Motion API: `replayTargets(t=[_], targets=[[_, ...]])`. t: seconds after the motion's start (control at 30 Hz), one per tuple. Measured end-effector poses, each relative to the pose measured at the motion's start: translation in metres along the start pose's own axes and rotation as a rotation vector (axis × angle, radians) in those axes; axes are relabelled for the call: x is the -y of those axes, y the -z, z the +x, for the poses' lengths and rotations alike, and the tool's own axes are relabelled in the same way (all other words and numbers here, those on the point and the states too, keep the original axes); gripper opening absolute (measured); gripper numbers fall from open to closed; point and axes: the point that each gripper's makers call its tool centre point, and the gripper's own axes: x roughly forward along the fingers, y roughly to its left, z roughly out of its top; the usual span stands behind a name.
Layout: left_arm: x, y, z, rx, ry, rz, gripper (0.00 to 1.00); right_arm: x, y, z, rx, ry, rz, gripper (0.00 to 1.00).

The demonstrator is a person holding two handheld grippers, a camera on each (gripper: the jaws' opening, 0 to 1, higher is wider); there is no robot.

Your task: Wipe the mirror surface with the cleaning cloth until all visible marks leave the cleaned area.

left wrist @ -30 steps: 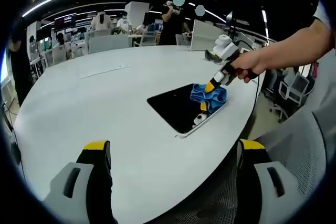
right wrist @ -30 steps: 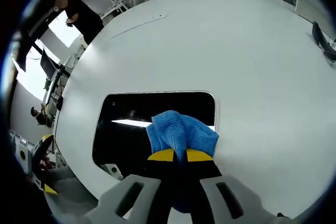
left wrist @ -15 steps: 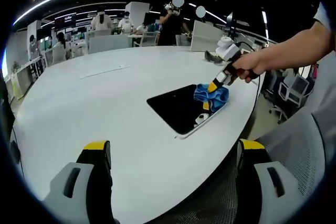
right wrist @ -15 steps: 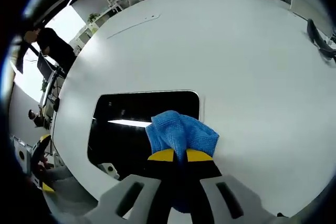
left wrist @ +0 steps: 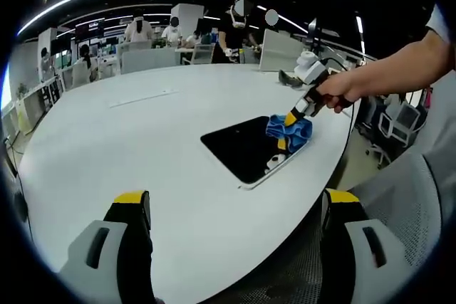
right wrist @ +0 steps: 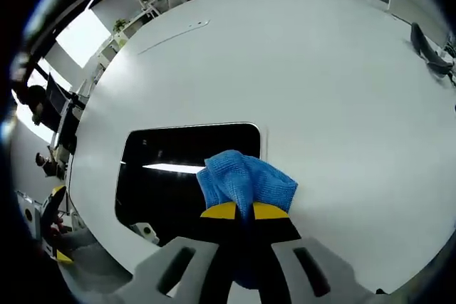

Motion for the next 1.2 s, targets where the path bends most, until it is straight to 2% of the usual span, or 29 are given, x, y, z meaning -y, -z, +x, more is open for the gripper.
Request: replayTargets(t=[0.63,1.2], targets=[[0.001,0.0,0.001,-0.001,0.002,-0.002,0.99,0.002,-0.001,0.004,0.02,0.01,0.008,0.0],[-0.004,0.002,0.0,-0.005,-0.012,-0.008,0.99,-0.005,0.026,-0.01,0.022,0.025,0.029,0.0]])
